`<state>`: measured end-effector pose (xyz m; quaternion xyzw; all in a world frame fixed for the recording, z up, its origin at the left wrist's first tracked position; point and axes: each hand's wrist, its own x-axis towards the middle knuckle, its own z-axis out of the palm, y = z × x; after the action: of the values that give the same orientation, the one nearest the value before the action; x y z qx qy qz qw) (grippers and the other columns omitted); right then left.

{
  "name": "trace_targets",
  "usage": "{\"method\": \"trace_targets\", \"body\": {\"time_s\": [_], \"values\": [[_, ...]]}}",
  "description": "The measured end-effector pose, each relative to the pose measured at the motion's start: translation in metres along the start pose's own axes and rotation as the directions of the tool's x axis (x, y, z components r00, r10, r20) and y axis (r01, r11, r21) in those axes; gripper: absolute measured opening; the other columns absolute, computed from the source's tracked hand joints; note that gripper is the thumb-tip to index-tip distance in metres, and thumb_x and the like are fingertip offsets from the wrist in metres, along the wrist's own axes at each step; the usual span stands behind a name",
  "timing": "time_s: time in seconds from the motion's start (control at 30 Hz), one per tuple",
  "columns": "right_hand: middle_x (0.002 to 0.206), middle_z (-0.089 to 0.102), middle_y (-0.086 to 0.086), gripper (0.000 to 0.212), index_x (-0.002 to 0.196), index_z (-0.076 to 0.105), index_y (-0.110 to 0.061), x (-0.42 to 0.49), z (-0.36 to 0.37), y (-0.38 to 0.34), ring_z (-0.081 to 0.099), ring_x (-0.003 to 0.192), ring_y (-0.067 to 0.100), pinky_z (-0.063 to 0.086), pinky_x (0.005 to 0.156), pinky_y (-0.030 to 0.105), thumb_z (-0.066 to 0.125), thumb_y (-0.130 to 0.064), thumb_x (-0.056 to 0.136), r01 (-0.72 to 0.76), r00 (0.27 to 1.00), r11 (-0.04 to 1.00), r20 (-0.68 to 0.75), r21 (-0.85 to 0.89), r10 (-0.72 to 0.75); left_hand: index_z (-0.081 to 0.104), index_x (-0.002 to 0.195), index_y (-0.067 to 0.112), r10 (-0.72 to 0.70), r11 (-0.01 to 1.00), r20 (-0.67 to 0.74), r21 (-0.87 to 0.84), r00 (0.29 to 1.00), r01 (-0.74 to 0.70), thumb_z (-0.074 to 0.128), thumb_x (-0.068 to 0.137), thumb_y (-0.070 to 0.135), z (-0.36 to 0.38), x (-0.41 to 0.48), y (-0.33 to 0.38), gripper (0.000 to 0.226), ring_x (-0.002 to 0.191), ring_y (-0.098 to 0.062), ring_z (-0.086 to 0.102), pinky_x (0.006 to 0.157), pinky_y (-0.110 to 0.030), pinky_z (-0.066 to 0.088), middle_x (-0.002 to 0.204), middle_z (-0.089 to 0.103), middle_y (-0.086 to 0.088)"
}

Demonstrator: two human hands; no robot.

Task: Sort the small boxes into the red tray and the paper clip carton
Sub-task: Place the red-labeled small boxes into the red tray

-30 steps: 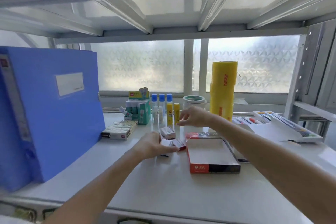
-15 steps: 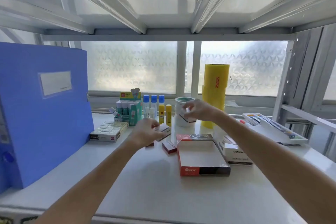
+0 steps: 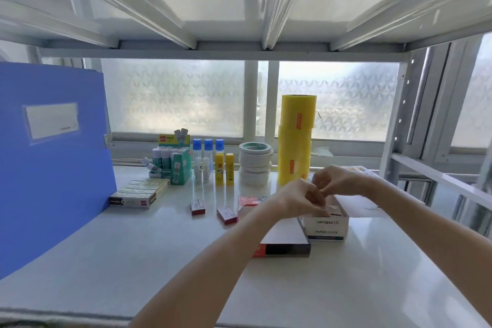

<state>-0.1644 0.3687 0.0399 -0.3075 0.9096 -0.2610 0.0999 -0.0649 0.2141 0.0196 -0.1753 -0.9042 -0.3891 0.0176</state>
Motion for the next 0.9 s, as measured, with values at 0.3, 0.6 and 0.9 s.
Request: {"method": "trace_targets", "body": {"time_s": [0.3, 0.6, 0.9], "values": [[0.09, 0.072, 0.007, 0.018, 0.09, 0.071, -0.006, 0.008, 0.039, -0.086, 0.066, 0.082, 0.019, 0.054, 0.074, 0.024, 0.073, -0.022, 0.082, 0.272, 0.951, 0.962, -0.149, -0.015, -0.271, 0.049, 0.137, 0.005, -0.437, 0.844, -0.177, 0.259, 0.882, 0.47, 0.063, 0.087, 0.013, -0.112, -0.084, -0.092, 0.053, 0.126, -0.022, 0.051, 0.103, -0.03, 0.04, 0.141, 0.052, -0.012], [0.134, 0.058, 0.003, 0.057, 0.131, 0.057, -0.018, 0.06, 0.127, -0.148, 0.054, 0.121, 0.021, 0.044, 0.105, 0.034, 0.075, -0.025, 0.078, 0.214, 0.963, 0.948, 0.214, -0.236, -0.164, 0.058, 0.131, 0.012, -0.352, 0.858, -0.295, 0.277, 0.888, 0.433, 0.069, 0.085, 0.031, -0.113, -0.118, -0.138, 0.051, 0.097, -0.016, 0.056, 0.074, -0.022, 0.042, 0.123, 0.064, -0.008], [0.081, 0.057, 0.009, 0.042, 0.1, 0.063, 0.001, 0.036, 0.086, -0.137, 0.052, 0.076, 0.021, 0.043, 0.075, 0.032, 0.039, -0.033, 0.1, 0.145, 0.989, 0.975, -0.045, 0.168, -0.14, 0.065, 0.121, 0.007, -0.317, 0.948, -0.23, -0.059, 0.92, 0.312, 0.044, 0.1, 0.035, -0.112, -0.106, -0.097, 0.041, 0.101, -0.028, 0.06, 0.082, -0.033, 0.046, 0.109, 0.067, -0.011]]}}
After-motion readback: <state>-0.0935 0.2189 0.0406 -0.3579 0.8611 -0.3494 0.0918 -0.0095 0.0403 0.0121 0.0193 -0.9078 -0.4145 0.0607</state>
